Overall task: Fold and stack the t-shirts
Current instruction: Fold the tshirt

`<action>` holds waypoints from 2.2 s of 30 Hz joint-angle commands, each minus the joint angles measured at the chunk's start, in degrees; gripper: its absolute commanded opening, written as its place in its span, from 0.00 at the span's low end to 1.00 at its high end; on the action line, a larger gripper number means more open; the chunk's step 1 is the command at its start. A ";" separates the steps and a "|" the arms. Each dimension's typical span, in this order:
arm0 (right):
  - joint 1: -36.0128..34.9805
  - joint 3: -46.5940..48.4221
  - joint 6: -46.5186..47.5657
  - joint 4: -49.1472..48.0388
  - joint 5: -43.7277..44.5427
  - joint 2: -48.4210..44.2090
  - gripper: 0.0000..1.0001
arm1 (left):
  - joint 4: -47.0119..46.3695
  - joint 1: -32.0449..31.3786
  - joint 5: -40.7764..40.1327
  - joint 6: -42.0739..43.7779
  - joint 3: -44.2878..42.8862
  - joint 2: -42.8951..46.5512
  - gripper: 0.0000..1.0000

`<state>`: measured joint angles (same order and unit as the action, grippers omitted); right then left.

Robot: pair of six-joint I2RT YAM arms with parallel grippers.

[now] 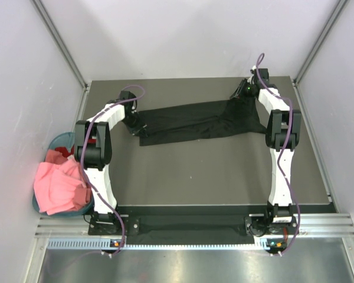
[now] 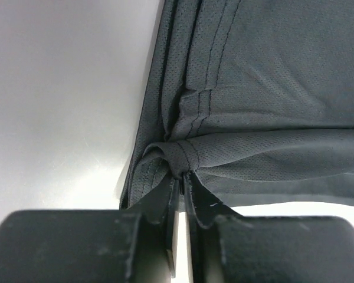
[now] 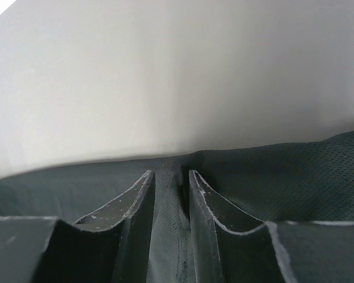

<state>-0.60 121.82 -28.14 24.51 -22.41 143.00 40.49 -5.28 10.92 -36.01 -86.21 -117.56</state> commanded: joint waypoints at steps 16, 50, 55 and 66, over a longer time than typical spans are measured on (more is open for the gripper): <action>4.11 -4.11 -5.34 6.16 0.44 -13.78 0.00 | 2.66 0.09 3.85 3.75 0.07 6.45 0.00; 12.99 -62.93 1.77 24.09 7.30 -67.76 0.00 | 10.84 -1.14 13.95 6.30 30.22 26.41 0.00; 13.52 -64.25 2.74 24.27 7.74 -66.54 0.00 | 10.93 -1.23 12.38 6.21 31.28 25.28 0.00; 13.61 -59.86 3.27 22.68 6.86 -63.37 0.00 | 8.38 -1.14 11.76 5.95 29.35 21.94 0.00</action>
<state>12.27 58.00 -25.50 49.08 -15.46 79.02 49.50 -6.37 22.92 -30.11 -55.09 -94.67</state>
